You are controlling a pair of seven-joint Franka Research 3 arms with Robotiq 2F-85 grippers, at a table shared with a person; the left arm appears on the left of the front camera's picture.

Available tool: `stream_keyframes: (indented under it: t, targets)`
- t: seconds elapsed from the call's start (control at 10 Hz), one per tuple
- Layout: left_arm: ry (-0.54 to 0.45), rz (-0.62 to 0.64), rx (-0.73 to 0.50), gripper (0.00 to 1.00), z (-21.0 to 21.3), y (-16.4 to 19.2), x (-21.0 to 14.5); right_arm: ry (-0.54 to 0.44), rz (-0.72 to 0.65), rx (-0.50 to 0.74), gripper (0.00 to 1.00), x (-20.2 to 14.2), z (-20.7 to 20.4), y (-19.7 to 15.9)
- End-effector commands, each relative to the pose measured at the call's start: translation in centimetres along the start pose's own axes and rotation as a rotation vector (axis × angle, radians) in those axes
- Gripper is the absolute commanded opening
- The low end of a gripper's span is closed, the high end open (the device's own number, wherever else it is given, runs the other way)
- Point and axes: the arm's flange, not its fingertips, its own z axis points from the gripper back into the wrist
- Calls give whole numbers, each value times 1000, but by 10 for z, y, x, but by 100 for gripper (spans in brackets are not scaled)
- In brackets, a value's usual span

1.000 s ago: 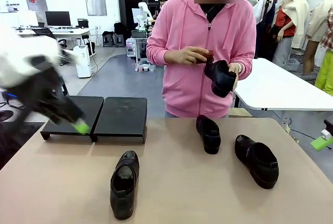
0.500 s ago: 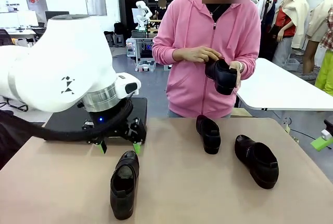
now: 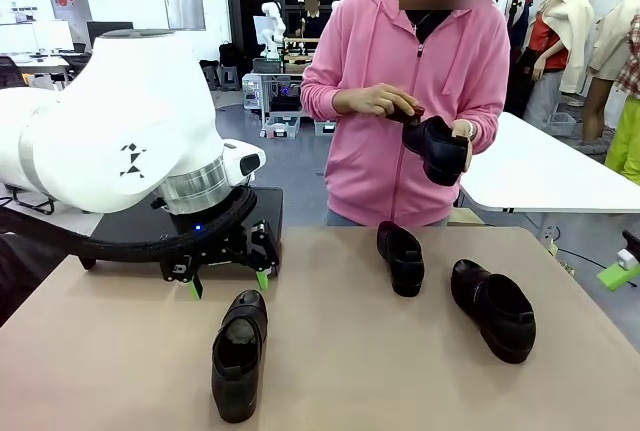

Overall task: Organize the shoes by placing them on the stand.
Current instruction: Place the Shoe from the middle of the table onto the Shoes Stand.

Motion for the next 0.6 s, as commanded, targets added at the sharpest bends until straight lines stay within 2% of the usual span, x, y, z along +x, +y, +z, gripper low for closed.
stream_keyframes:
  t: [0.0,0.2,0.3,0.5]
  targets:
    - [15,48,17,100,-24,-12,-4,4,10,10,100,-2,3,1]
    - [48,122,54,100,-66,-31,-14,4,10,10,100,-2,3,1]
    - [24,158,76,100,-84,-36,-14,4,10,10,100,-2,3,1]
    - [81,148,98,100,-120,-40,-7,4,10,10,100,-2,3,1]
